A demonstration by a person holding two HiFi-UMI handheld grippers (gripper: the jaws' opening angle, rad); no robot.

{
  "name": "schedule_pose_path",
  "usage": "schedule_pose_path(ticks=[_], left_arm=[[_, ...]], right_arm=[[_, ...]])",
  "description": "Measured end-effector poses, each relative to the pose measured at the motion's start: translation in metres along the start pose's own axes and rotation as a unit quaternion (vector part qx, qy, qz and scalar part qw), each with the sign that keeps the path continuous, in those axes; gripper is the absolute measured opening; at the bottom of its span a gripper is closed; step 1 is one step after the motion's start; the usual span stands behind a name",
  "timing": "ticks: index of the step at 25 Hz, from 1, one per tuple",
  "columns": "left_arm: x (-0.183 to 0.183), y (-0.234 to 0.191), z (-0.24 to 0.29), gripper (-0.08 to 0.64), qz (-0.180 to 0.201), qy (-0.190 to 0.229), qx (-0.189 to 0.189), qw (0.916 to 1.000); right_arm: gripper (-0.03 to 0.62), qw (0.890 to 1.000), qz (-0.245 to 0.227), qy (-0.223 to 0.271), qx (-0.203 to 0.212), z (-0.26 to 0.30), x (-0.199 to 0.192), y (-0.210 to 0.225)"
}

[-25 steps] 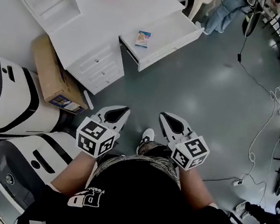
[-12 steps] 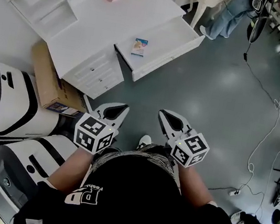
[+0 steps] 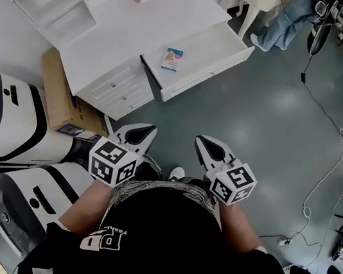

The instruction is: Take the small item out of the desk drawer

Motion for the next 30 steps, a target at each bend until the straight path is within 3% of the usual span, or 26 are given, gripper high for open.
schedule_pose_path(ticks=[10,17,30], left_arm=[[0.005,-0.023,0.011,0.015,-0.008,0.005,0.002,0.9999],[0.019,-0.049,0.033,0.015,-0.015,0.009,-0.022,0.9996],[0.057,-0.142,0.059,0.015,-0.031,0.002,-0.019,0.9993]], right_arm=[[0.009,1.0,-0.006,0.001,0.001,0.02,0.009,0.009],[0.009,1.0,-0.012,-0.016,-0.015,0.041,0.02,0.021],[0.009,0.998,-0.01,-0.055,-0.016,0.136,0.053,0.043]])
Point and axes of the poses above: the fingertips, and each gripper's own axes: z forward along the fingers, y to its right, x out of its top, the point moved 9 cm from there along -z, backward along the fingers, and after that the axes turned 12 degrees about -x, right-handed, at the moved point
